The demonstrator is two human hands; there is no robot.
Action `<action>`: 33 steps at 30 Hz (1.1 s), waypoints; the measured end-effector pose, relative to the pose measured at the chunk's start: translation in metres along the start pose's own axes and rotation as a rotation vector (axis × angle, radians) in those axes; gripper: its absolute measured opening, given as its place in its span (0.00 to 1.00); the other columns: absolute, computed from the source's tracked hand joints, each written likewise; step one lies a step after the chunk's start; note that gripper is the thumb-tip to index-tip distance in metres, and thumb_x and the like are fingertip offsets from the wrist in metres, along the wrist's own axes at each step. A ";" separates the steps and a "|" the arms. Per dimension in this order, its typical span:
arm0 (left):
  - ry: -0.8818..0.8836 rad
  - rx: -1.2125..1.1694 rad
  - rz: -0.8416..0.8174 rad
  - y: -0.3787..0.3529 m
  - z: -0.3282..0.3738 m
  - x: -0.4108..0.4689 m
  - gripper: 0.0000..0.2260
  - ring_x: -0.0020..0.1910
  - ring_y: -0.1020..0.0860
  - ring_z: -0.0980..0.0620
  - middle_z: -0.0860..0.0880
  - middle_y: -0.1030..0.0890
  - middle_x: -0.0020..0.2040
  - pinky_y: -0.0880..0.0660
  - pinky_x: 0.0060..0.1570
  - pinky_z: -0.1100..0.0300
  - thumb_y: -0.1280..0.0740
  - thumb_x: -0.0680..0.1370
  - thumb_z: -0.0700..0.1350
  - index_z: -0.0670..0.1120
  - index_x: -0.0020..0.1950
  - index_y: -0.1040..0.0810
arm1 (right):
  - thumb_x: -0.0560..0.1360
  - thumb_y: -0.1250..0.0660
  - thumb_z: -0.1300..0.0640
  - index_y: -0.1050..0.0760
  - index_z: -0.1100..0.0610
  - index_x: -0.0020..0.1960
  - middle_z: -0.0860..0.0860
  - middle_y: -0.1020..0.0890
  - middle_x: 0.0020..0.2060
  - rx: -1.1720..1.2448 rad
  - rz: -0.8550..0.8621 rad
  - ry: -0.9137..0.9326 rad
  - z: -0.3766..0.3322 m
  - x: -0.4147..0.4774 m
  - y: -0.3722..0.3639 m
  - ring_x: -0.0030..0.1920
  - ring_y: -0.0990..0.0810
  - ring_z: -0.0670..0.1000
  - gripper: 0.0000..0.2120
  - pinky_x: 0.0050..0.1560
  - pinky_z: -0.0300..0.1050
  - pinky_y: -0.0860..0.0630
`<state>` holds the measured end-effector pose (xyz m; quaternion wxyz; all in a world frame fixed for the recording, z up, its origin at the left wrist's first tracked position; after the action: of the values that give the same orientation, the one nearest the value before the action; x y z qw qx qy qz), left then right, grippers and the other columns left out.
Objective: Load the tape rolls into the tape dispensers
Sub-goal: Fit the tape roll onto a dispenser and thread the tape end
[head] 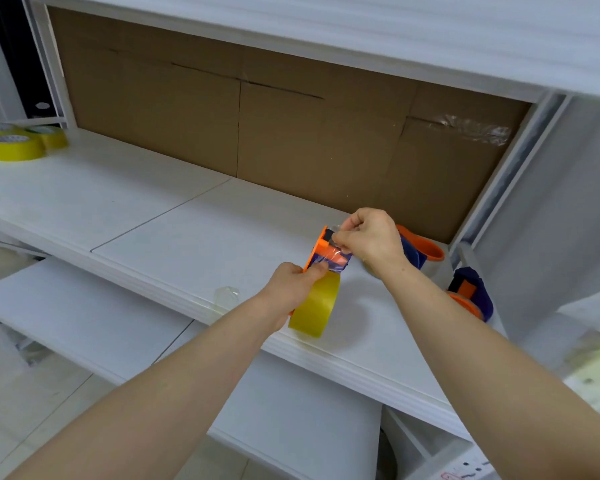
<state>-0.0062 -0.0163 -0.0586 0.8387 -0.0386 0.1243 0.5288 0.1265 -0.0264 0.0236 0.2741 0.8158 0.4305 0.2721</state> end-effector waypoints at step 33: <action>0.076 -0.116 -0.064 -0.008 -0.009 0.014 0.14 0.24 0.23 0.48 0.41 0.20 0.32 0.25 0.30 0.61 0.29 0.71 0.47 0.36 0.47 0.22 | 0.68 0.26 0.65 0.24 0.57 0.40 0.52 0.19 0.32 0.105 -0.395 0.057 0.022 0.033 -0.017 0.34 0.22 0.47 0.08 0.37 0.40 0.25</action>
<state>0.0050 -0.0088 -0.0717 0.8462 -0.1110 0.1237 0.5063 0.1478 0.0050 0.0031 0.2670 0.7205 0.6034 0.2132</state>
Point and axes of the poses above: each hand's wrist, its own x-axis towards the middle knuckle, its own y-axis out of the back of the hand, z = x × y, the point moved 5 cm from there along x, towards the middle knuckle
